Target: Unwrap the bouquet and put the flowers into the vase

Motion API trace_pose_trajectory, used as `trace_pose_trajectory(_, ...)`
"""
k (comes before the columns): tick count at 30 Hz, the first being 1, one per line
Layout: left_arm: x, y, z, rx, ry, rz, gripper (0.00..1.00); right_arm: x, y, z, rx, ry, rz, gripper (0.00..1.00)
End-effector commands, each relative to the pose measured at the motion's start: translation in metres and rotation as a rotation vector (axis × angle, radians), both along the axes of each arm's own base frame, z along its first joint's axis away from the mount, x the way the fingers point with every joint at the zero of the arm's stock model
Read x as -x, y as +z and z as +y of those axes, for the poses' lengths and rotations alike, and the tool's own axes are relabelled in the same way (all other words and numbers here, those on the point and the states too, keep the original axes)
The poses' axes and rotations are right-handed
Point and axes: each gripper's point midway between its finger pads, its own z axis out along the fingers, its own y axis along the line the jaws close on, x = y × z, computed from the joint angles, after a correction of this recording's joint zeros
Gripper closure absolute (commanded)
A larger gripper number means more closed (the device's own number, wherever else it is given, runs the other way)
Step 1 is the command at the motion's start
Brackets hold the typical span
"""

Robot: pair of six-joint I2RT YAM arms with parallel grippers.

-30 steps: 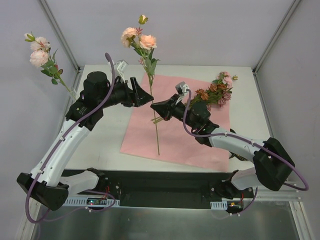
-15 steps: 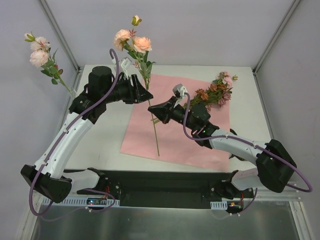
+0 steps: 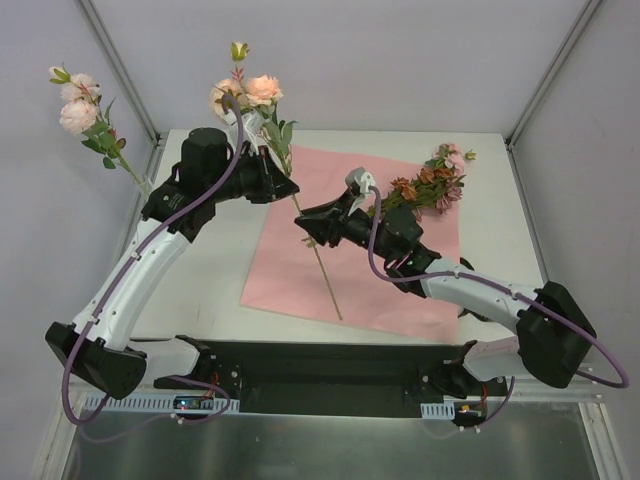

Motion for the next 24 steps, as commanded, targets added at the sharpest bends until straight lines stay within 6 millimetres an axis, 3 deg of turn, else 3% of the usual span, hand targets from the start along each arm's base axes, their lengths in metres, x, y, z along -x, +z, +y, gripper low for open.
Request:
trace_pose_trajectory(1, -0.005, 0.044, 0.026, -0.054, 0.1, -0.206, 1.0, 0.002, 0.041, -0.002, -0.037, -0.011, -0.082, 0.49)
trace_pose_trajectory(2, 0.0, 0.056, 0.035, -0.073, 0.124, -0.247, 1.0, 0.0, 0.038, -0.005, -0.022, -0.033, -0.064, 0.35)
trace_pose_trajectory(4, -0.006, 0.067, 0.058, -0.162, 0.214, -0.327, 1.0, -0.009, 0.037, -0.012, -0.011, -0.095, -0.055, 0.27)
trace_pose_trajectory(5, -0.003, 0.086, 0.072, -0.178, 0.269, -0.381, 1.0, -0.011, 0.034, -0.015, 0.007, -0.116, -0.047, 0.23)
trace_pose_trajectory(7, -0.007, 0.094, 0.101, -0.286, 0.381, -0.427, 1.0, -0.019, 0.031, -0.022, 0.024, -0.171, -0.039, 0.22)
trace_pose_trajectory(8, -0.004, 0.113, 0.114, -0.322, 0.423, -0.482, 1.0, -0.024, 0.027, -0.026, 0.038, -0.195, -0.026, 0.21)
trace_pose_trajectory(10, -0.003, 0.123, 0.138, -0.398, 0.514, -0.501, 1.0, -0.032, 0.023, -0.032, 0.043, -0.237, 0.001, 0.2)
trace_pose_trajectory(14, 0.004, 0.17, 0.21, -0.542, 0.856, -0.572, 1.0, -0.05, 0.011, -0.044, 0.058, -0.282, 0.047, 0.2)
trace_pose_trajectory(17, 0.006, 0.2, 0.242, -0.636, 1.017, -0.609, 1.0, -0.057, 0.004, -0.047, 0.072, -0.291, 0.062, 0.2)
trace_pose_trajectory(21, 0.007, 0.224, 0.284, -0.685, 1.23, -0.602, 1.0, -0.061, -0.001, -0.048, 0.082, -0.293, 0.073, 0.2)
trace_pose_trajectory(24, 0.007, 0.237, 0.298, -0.642, 1.331, -0.622, 1.0, -0.062, -0.002, -0.047, 0.084, -0.289, 0.076, 0.2)
